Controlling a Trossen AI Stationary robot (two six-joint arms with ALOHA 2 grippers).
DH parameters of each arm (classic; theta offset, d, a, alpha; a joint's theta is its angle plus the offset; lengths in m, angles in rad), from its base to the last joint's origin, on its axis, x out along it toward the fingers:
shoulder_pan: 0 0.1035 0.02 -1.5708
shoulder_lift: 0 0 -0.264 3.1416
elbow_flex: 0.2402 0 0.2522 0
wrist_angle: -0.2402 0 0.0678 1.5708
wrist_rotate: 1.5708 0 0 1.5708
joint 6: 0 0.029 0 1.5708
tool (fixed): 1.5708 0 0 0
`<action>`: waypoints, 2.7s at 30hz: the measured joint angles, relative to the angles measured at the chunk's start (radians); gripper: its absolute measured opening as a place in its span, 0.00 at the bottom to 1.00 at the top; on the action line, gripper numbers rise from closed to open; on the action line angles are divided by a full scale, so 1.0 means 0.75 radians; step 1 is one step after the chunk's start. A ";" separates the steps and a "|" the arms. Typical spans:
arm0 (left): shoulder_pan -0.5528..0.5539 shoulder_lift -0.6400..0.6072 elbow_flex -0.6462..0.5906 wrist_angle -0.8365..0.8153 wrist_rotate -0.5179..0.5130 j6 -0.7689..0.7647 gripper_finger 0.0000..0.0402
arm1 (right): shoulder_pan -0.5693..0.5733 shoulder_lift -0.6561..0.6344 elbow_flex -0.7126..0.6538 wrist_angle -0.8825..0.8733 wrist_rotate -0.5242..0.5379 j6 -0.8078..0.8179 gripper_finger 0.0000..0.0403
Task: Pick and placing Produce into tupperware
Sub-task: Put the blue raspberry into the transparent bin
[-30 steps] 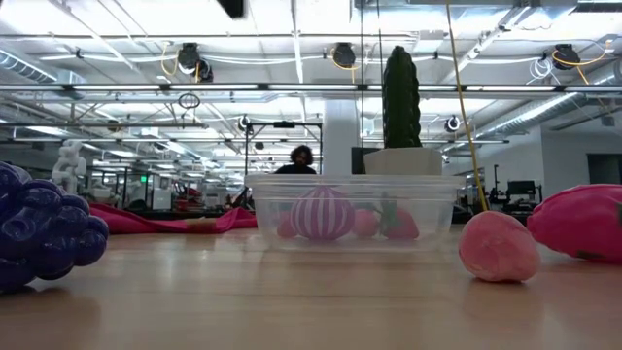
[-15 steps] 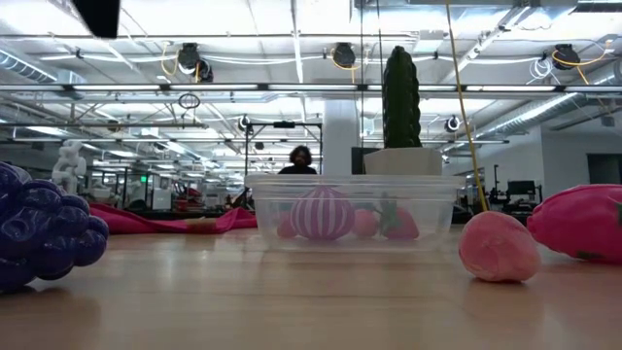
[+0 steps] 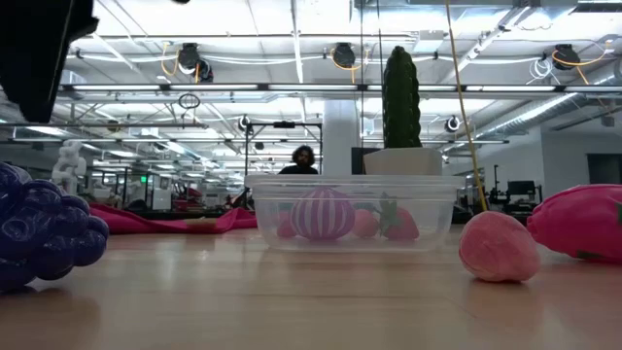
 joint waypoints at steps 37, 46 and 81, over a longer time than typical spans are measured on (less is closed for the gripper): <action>-0.001 0.002 -0.247 0.414 0.094 0.029 0.95 | 0.000 0.000 0.000 0.000 -0.001 0.000 0.52; 0.002 0.002 -0.358 0.553 0.094 0.035 0.94 | 0.000 0.000 -0.001 0.000 -0.001 0.000 0.52; 0.036 -0.001 -0.388 0.552 0.130 0.063 0.58 | 0.000 0.016 0.000 0.000 0.000 -0.001 0.52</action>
